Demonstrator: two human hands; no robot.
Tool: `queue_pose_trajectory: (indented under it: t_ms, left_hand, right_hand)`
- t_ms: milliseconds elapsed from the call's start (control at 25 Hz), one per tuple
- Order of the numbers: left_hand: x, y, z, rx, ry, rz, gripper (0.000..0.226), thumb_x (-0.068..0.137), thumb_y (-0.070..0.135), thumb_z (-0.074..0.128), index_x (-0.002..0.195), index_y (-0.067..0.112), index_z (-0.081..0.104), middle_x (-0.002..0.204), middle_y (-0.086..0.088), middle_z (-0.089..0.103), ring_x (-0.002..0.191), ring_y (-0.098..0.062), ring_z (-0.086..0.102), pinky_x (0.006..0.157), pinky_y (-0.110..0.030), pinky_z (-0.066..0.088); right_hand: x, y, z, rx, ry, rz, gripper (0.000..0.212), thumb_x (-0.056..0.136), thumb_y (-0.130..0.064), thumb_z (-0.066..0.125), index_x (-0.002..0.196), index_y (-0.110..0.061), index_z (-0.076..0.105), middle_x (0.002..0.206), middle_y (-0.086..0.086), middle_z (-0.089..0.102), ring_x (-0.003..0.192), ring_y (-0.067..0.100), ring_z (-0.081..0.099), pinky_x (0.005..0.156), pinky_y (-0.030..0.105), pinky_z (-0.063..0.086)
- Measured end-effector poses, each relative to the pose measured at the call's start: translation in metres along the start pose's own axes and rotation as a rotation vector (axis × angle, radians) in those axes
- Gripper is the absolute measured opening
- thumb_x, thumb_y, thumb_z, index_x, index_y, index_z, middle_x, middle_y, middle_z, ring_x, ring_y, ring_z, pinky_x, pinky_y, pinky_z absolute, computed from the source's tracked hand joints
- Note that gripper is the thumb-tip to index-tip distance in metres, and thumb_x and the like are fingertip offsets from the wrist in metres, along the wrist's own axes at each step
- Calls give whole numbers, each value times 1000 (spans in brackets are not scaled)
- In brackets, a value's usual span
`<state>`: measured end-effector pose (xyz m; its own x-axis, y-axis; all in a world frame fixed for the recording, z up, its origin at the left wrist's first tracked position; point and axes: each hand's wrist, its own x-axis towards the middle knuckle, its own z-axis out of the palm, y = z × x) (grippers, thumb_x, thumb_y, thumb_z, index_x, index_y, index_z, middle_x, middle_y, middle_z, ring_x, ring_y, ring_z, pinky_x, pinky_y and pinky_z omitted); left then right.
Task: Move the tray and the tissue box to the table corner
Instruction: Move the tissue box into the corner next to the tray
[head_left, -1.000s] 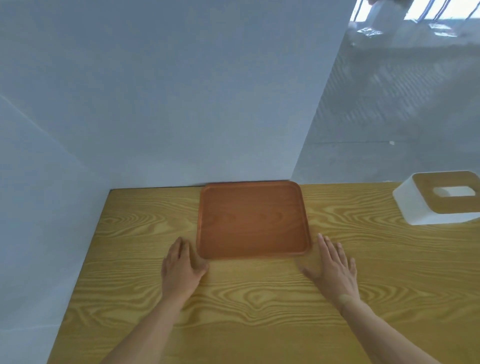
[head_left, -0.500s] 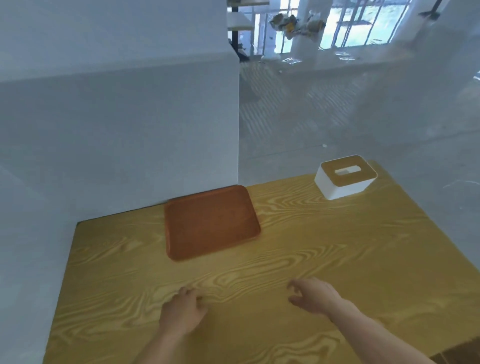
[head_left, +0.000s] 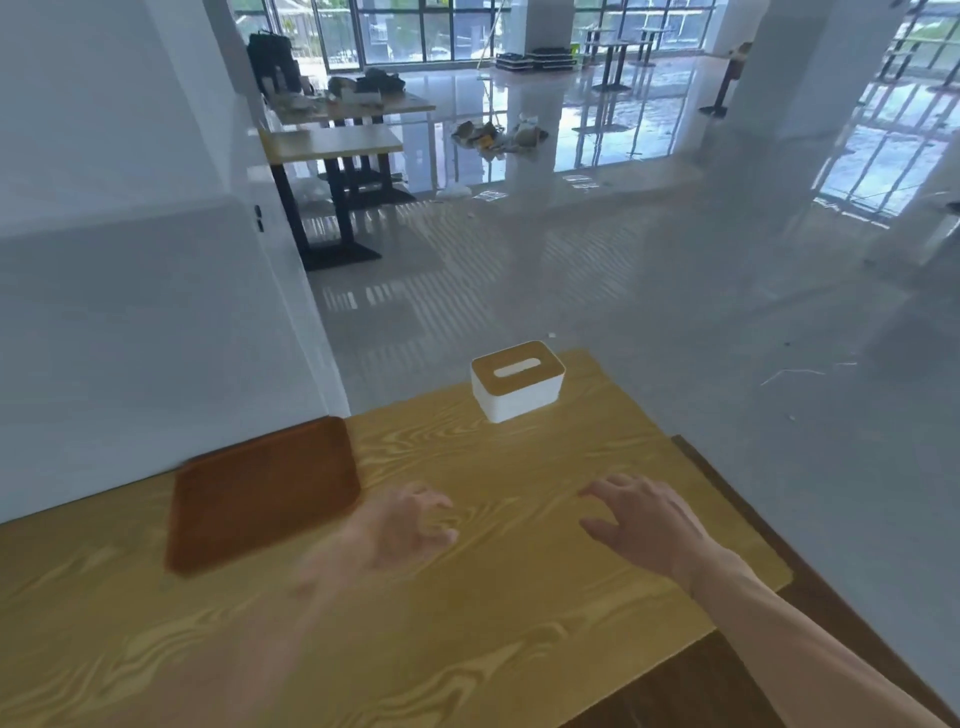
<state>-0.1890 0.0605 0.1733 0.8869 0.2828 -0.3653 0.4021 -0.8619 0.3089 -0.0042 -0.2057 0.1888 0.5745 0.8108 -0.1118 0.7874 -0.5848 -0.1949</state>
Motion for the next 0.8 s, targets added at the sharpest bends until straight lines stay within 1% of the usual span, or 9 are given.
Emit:
queue_pose_trajectory:
  t_ms: [80, 160, 240, 360, 480, 640, 800]
  left_hand:
    - [13, 44, -11, -5, 5, 38, 55, 87, 66, 49, 137, 42, 46, 148, 11, 43, 132, -22, 46, 106, -45, 41]
    - [23, 70, -20, 4, 9, 76, 57, 85, 69, 49, 135, 44, 46, 149, 15, 42, 132, -19, 46, 105, -43, 42]
    - [37, 95, -24, 45, 10, 117, 58, 84, 70, 48, 134, 43, 48, 148, 17, 43, 134, -16, 44, 108, -42, 37]
    - [61, 114, -31, 126, 6, 139, 55, 85, 68, 48, 133, 40, 50, 147, 14, 45, 136, -16, 42, 114, -44, 29]
    - [86, 111, -36, 179, 52, 140, 56, 85, 69, 45, 133, 39, 51, 148, 12, 45, 139, -17, 37, 116, -44, 21]
    - [123, 87, -45, 186, 120, 136, 59, 84, 70, 42, 133, 39, 52, 147, 14, 45, 138, -14, 36, 115, -39, 20]
    - [167, 54, -59, 90, 141, 87, 57, 85, 66, 51, 134, 36, 53, 145, 13, 46, 138, -14, 34, 115, -40, 16]
  right_hand:
    - [-15, 42, -23, -22, 50, -14, 43, 95, -53, 52, 133, -35, 55, 135, -9, 60, 124, 18, 53, 101, 37, 42]
    - [-21, 69, -37, -56, 67, -26, 43, 95, -54, 52, 132, -34, 56, 135, -10, 60, 125, 17, 53, 102, 36, 41]
    - [-24, 95, -46, -77, 66, -39, 43, 95, -55, 50, 132, -34, 57, 135, -10, 61, 126, 16, 52, 102, 37, 40]
    - [-13, 122, -51, -95, 63, -56, 43, 94, -56, 49, 131, -34, 56, 133, -10, 61, 125, 15, 52, 102, 38, 39]
    - [14, 134, -49, -95, 73, -86, 44, 95, -56, 48, 132, -34, 57, 134, -10, 60, 127, 14, 49, 104, 39, 38]
    - [64, 139, -41, -94, 112, -159, 49, 94, -58, 47, 135, -33, 53, 141, -12, 54, 136, 12, 39, 109, 35, 30]
    - [128, 146, -37, -128, 67, -229, 57, 92, -60, 50, 141, -31, 47, 150, -7, 46, 145, 18, 28, 117, 40, 22]
